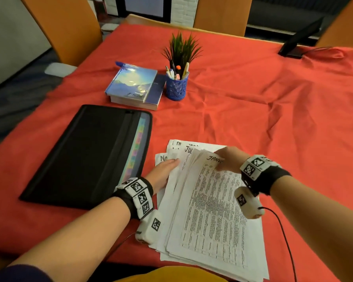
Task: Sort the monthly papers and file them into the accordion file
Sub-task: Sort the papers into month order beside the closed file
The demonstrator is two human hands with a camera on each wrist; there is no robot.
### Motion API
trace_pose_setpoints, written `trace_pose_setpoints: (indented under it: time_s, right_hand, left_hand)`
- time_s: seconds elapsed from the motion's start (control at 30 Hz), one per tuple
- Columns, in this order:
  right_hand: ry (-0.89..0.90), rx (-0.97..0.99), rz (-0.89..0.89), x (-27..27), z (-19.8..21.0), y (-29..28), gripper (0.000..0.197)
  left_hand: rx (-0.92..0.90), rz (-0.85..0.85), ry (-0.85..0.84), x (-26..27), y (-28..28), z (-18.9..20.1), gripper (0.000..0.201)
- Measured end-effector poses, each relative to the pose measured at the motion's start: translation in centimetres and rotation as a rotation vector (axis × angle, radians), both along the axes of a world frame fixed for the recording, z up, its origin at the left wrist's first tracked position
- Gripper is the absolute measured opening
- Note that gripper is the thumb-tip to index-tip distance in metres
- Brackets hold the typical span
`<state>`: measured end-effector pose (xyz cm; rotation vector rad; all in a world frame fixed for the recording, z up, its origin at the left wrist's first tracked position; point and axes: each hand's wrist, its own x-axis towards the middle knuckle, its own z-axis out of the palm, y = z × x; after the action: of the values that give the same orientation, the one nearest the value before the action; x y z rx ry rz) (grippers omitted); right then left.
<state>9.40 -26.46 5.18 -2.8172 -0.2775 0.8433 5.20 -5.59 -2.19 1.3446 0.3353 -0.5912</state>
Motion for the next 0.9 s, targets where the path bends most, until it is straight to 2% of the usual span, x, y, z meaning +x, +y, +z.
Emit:
trace_pose_setpoints:
  time_s: [0.07,0.1,0.13,0.17,0.23,0.27,0.3,0.4,0.5,0.53,0.63,0.7,0.77,0.9]
  right_hand:
    - [-0.077,0.026,0.003,0.2,-0.5,0.6,0.019]
    - [-0.119,0.038,0.004,0.2,-0.7,0.8,0.017]
    - [-0.157,0.05,0.002,0.3,-0.8,0.9,0.016]
    - [-0.196,0.065,0.009,0.4,-1.2,0.9,0.016]
    - [-0.269,0.106,0.051,0.4,-2.3,0.6,0.022]
    - [-0.288,0.141,0.058,0.3,-2.8,0.4,0.028]
    - [-0.286,0.175,0.043,0.2,-3.1,0.1,0.033]
    - [-0.188,0.263,-0.028,-0.2,-3.3,-0.3,0.042]
    - [-0.142,0.334,-0.029,-0.3,-3.2,-0.8,0.053]
    - [-0.166,0.332,0.014,-0.3,-3.3,-1.0,0.048]
    - [-0.276,0.314,0.165,-1.1,-3.6,-1.1,0.009]
    - [-0.327,0.312,0.208,-2.0,-3.9,-0.8,0.011]
    - [-0.364,0.298,0.231,-3.0,-4.2,-0.5,0.018]
    - [-0.431,0.323,0.211,-4.2,-4.9,-0.1,0.018]
  left_hand:
    - [-0.007,-0.031,0.021,0.4,0.1,-1.5,0.076]
    - [-0.017,-0.048,0.039,0.4,0.2,-2.0,0.093]
    - [-0.015,-0.066,0.046,0.4,0.1,-2.0,0.097]
    - [-0.012,-0.083,0.033,-0.1,-0.2,-1.1,0.088]
    - [0.07,-0.129,-0.051,-0.7,-0.8,-0.7,0.048]
    - [0.134,-0.137,-0.102,-0.9,-1.1,-1.1,0.036]
    - [0.186,-0.142,-0.137,-1.1,-1.2,-1.1,0.033]
    - [0.274,-0.213,-0.209,-1.3,-1.0,-1.5,0.031]
    - [0.312,-0.324,-0.281,-0.6,-0.1,-1.1,0.02]
    - [0.304,-0.323,-0.285,-0.2,0.2,-0.6,0.019]
    - [0.337,-0.18,-0.246,1.6,1.2,0.1,0.034]
    - [0.457,-0.147,-0.277,2.9,1.4,-0.2,0.031]
    - [0.545,-0.226,-0.29,3.8,1.0,-0.7,0.018]
    - [0.528,-0.29,-0.223,4.4,-1.1,-0.8,0.023]
